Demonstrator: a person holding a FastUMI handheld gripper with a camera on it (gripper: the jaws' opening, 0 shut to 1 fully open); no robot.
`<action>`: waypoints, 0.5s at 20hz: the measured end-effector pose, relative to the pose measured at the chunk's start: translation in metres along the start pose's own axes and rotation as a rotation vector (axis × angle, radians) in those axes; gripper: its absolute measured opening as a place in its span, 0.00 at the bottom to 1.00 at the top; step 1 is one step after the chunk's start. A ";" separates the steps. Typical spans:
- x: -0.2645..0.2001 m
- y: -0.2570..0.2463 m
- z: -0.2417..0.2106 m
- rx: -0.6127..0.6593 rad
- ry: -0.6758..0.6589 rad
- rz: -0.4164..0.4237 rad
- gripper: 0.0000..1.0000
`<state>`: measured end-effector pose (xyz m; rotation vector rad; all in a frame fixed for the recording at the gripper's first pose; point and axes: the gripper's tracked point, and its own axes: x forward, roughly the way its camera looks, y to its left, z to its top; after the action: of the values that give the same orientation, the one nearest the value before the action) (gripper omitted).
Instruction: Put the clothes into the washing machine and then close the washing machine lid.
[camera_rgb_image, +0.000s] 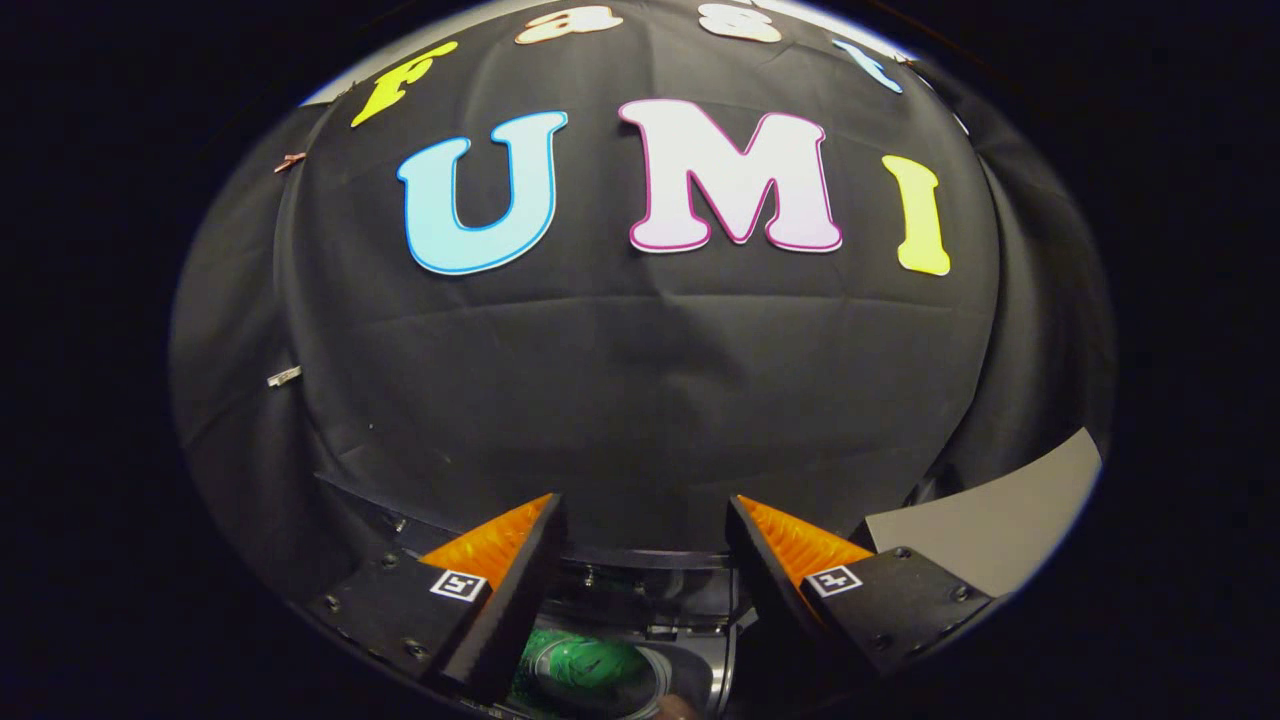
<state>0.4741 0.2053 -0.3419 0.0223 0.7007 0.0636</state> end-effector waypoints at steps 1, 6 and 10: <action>-0.004 0.000 -0.004 0.002 0.024 0.006 0.99; -0.030 0.008 -0.027 -0.001 0.119 0.033 1.00; -0.040 0.015 -0.058 0.015 0.251 0.062 0.99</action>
<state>0.4057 0.2174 -0.3599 0.0511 0.9518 0.1223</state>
